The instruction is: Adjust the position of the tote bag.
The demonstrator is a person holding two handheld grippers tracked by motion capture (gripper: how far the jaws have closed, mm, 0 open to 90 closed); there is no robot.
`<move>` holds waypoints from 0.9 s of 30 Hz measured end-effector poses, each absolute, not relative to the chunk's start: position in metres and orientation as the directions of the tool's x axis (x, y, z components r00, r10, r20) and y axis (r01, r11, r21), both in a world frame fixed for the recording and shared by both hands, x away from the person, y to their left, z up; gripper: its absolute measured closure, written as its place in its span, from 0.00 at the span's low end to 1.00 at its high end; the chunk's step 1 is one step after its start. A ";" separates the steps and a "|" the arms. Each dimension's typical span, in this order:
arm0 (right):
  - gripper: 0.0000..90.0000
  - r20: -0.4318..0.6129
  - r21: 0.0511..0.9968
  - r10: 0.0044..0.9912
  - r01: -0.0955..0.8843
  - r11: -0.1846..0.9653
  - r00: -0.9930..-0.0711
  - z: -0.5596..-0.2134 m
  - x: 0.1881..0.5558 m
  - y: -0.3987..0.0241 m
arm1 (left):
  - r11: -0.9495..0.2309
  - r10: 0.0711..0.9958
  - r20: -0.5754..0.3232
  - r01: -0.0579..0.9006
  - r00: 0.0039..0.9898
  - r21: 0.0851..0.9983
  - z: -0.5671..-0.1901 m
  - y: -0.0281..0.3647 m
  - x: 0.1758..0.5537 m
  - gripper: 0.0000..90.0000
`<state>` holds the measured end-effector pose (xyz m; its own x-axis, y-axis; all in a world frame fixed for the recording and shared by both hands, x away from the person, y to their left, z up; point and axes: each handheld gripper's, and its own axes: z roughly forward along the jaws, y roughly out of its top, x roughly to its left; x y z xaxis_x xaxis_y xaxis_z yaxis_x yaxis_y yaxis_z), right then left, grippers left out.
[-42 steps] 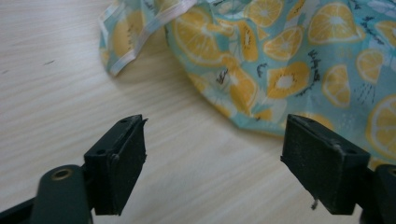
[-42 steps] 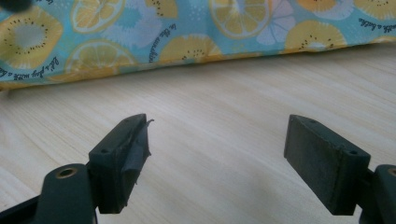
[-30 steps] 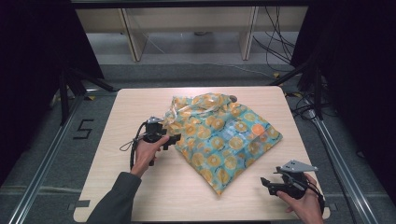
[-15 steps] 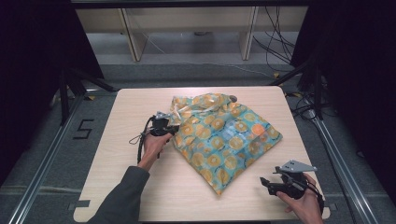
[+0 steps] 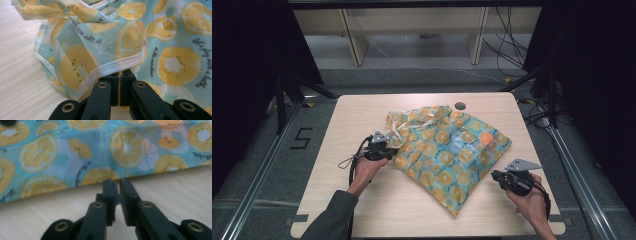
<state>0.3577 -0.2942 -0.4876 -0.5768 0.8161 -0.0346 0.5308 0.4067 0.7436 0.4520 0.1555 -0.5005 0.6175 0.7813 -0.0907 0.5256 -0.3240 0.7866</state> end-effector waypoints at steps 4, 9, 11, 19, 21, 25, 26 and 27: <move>1.00 -0.044 0.712 0.811 0.551 0.435 -0.583 -0.494 0.380 -0.285 | -0.333 0.768 -0.098 0.524 0.634 0.784 -0.501 0.156 0.444 0.98; 1.00 -0.036 0.684 0.823 0.586 0.434 -0.567 -0.497 0.394 -0.277 | -0.351 0.750 -0.094 0.515 0.655 0.782 -0.502 0.155 0.436 0.98; 1.00 -0.035 0.687 0.829 0.589 0.425 -0.558 -0.496 0.400 -0.275 | -0.370 0.742 -0.083 0.510 0.665 0.777 -0.502 0.155 0.431 0.98; 1.00 -0.060 0.695 0.843 0.584 0.420 -0.535 -0.494 0.435 -0.267 | -0.383 0.707 -0.102 0.499 0.700 0.777 -0.501 0.153 0.409 0.98; 1.00 -0.076 0.698 0.839 0.572 0.431 -0.538 -0.495 0.444 -0.266 | -0.391 0.699 -0.106 0.502 0.707 0.771 -0.503 0.151 0.403 0.98; 1.00 -0.088 0.694 0.840 0.572 0.437 -0.535 -0.494 0.460 -0.263 | -0.417 0.674 -0.101 0.490 0.732 0.765 -0.503 0.146 0.391 0.98; 1.00 -0.085 0.694 0.843 0.576 0.433 -0.531 -0.494 0.464 -0.262 | -0.417 0.674 -0.101 0.490 0.732 0.765 -0.503 0.146 0.391 0.98; 1.00 -0.073 0.696 0.850 0.584 0.418 -0.522 -0.493 0.469 -0.261 | -0.424 0.665 -0.098 0.483 0.740 0.767 -0.503 0.144 0.387 0.98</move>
<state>0.4687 -0.2611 -0.4934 -0.5220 0.8499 -0.0726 0.5839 0.4181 0.6959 0.3870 0.1437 -0.5029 0.7401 0.6653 -0.0984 0.4827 -0.4236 0.7666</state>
